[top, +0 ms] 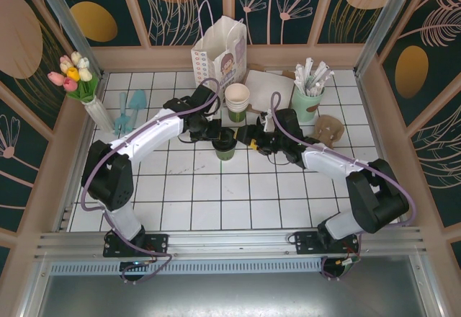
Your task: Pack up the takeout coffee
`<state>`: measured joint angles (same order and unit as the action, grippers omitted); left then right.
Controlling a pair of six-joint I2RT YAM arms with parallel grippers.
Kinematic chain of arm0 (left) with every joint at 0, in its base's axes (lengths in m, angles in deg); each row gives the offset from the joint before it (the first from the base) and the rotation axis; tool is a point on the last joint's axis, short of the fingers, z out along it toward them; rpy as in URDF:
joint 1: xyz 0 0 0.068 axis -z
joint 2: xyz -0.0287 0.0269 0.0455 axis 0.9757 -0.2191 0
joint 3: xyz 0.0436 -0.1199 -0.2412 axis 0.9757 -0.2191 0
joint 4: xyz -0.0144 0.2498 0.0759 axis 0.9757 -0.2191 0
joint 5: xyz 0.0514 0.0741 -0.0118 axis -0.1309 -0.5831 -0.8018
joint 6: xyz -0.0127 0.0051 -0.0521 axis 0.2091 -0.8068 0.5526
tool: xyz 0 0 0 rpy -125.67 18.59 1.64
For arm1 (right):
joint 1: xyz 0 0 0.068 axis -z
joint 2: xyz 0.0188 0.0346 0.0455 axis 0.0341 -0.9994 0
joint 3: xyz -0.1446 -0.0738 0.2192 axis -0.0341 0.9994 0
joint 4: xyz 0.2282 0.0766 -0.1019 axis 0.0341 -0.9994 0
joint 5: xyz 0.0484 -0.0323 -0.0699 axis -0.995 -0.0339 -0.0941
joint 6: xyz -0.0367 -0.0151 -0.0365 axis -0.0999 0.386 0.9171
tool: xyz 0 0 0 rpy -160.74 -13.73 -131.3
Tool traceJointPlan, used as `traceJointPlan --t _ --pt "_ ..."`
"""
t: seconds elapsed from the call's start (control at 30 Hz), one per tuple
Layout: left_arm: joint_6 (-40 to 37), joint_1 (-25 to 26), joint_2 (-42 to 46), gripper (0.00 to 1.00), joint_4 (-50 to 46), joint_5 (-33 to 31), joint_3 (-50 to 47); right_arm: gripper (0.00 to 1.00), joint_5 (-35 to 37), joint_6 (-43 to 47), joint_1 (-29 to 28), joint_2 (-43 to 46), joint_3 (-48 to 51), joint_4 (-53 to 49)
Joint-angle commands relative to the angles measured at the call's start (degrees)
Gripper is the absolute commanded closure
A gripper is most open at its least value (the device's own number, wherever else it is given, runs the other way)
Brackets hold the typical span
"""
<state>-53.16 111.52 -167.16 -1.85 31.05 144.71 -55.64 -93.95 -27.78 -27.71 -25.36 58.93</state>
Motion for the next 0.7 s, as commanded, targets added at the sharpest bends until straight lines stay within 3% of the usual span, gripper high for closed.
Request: traceJointPlan --t 0.0,0.67 --pt "-1.3 -0.1 -3.9 1.00 -2.7 -2.1 -1.0 0.19 2.1 2.6 -0.2 1.1 2.1 3.1" --pt "-0.4 0.0 -4.4 1.00 -2.4 -1.5 -0.7 0.41 -2.6 -0.8 1.3 -4.2 1.5 6.5"
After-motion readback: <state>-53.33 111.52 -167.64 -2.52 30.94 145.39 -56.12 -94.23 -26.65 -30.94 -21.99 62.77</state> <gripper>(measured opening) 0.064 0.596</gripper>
